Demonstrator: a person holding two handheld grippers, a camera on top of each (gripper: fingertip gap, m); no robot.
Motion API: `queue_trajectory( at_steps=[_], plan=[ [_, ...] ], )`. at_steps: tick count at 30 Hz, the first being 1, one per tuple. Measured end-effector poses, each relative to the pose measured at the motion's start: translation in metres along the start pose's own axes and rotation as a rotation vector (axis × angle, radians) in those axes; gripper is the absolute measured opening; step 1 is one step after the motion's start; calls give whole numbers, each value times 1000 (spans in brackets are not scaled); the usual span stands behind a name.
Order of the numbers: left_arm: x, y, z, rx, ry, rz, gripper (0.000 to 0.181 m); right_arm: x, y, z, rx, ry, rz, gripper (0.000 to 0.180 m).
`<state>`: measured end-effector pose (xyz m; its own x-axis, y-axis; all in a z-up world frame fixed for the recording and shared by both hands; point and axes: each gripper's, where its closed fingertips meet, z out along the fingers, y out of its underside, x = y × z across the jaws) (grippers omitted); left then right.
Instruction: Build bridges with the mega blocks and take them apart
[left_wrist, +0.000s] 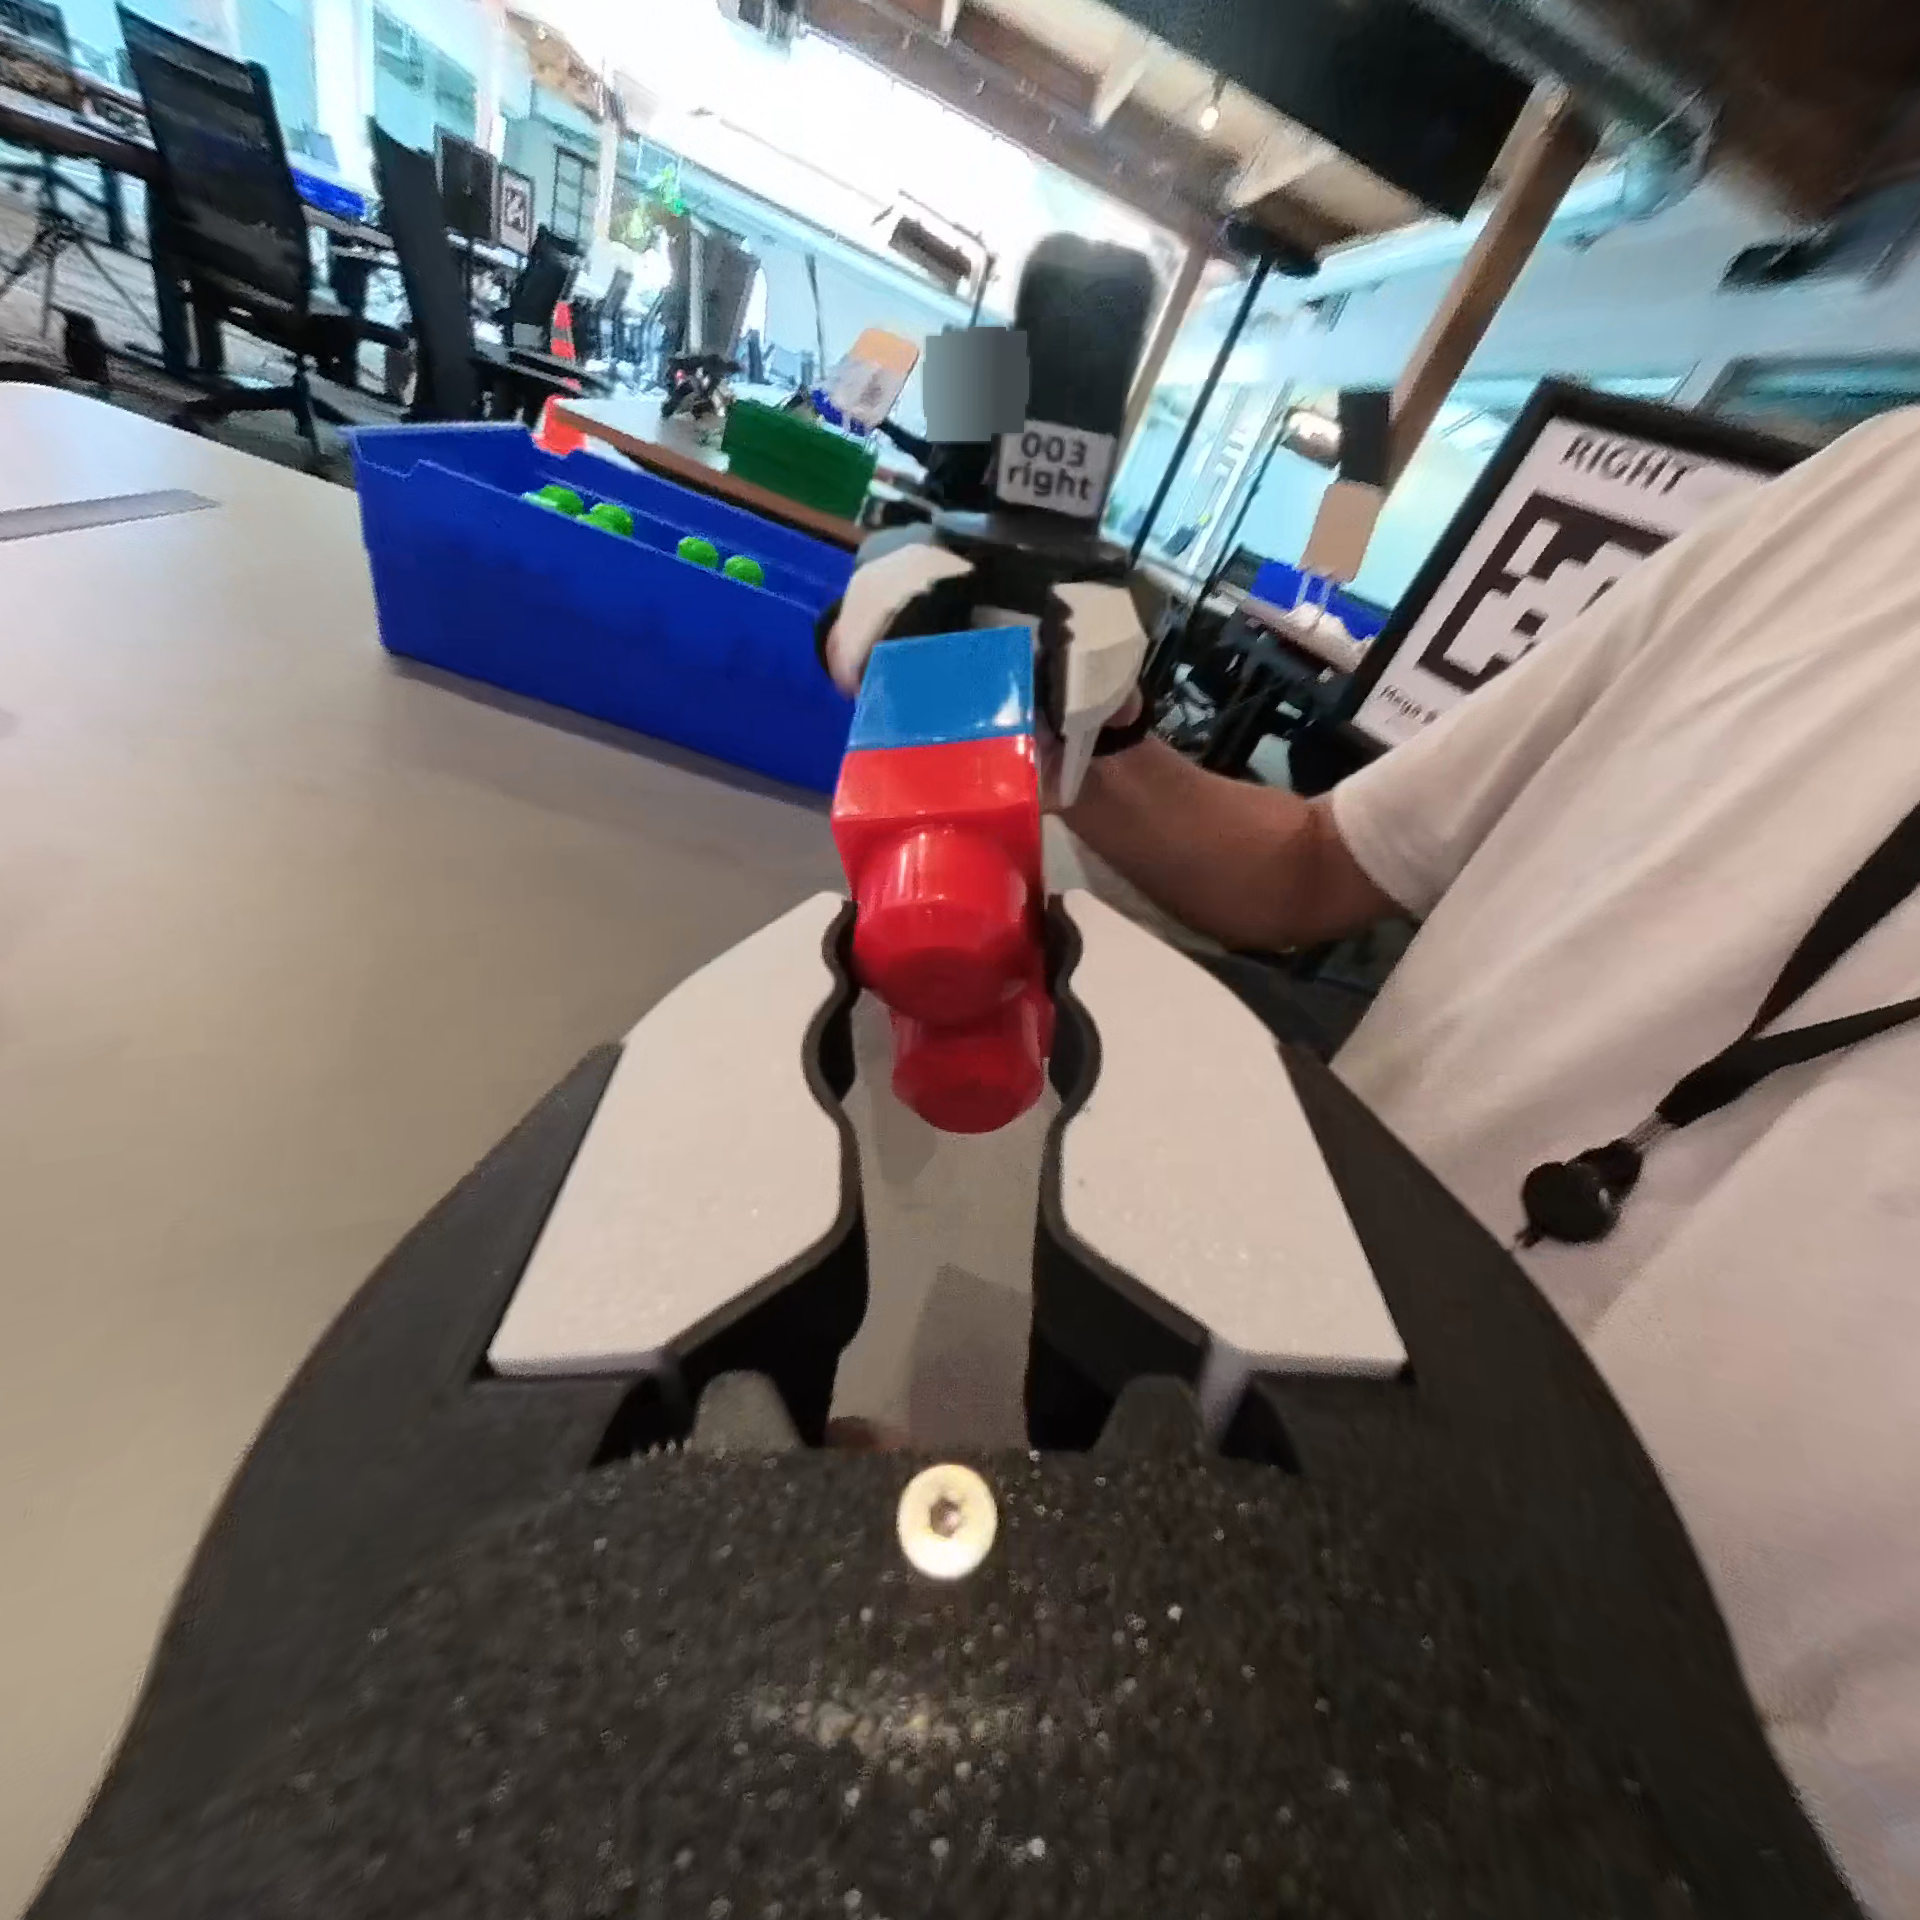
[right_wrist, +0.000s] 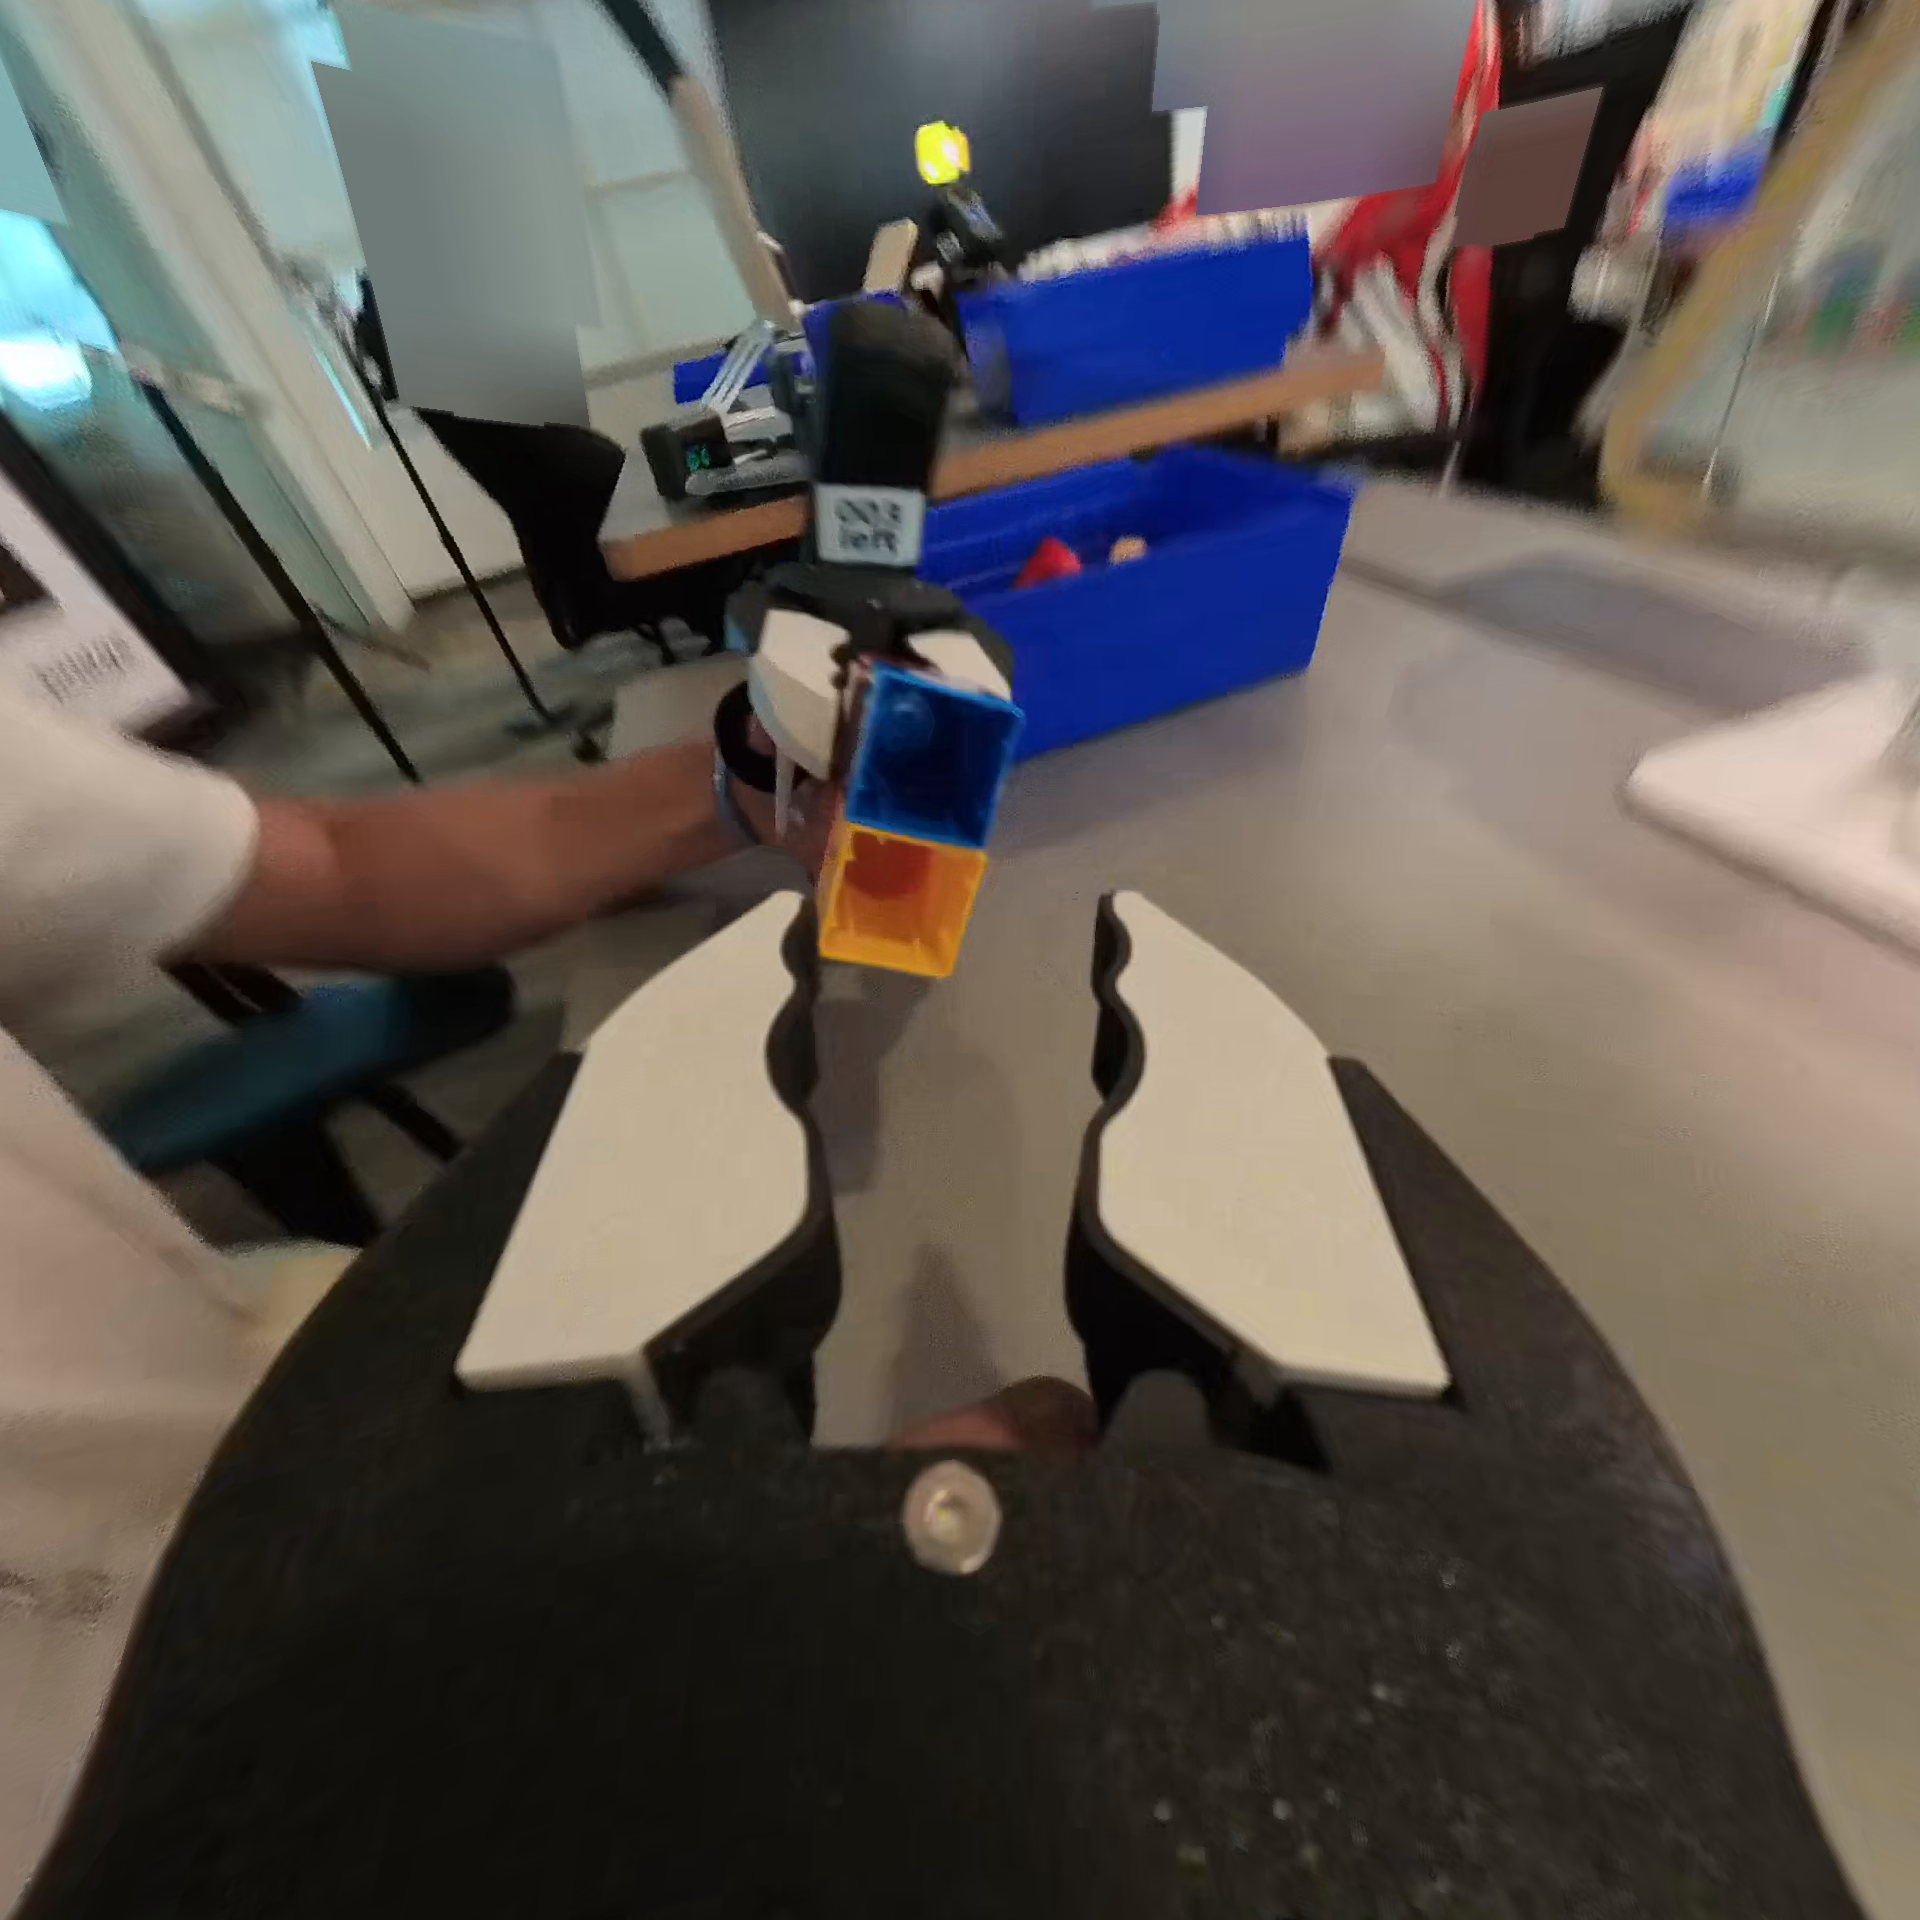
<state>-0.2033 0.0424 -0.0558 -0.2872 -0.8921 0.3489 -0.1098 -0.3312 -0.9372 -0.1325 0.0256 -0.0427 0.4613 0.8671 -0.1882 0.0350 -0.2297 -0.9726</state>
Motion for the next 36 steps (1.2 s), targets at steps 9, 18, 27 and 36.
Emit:
queue_trajectory(
  at_steps=[9, 18, 27, 36],
  plan=[
    [2, 17, 6, -128, -31, 54, 33, -15, 14, 34, -5, -58, 198, 51],
    [7, 8, 12, -78, -33, 51, 34, -17, 25, 46, -101, -59, 98, 37],
    [11, -13, -1, 51, -129, 43, 56, -4, -18, 11, 305, -57, 269, 37],
    [21, -23, 27, 171, -67, -53, 58, -15, -28, 16, 520, -29, 308, 37]
  ],
)
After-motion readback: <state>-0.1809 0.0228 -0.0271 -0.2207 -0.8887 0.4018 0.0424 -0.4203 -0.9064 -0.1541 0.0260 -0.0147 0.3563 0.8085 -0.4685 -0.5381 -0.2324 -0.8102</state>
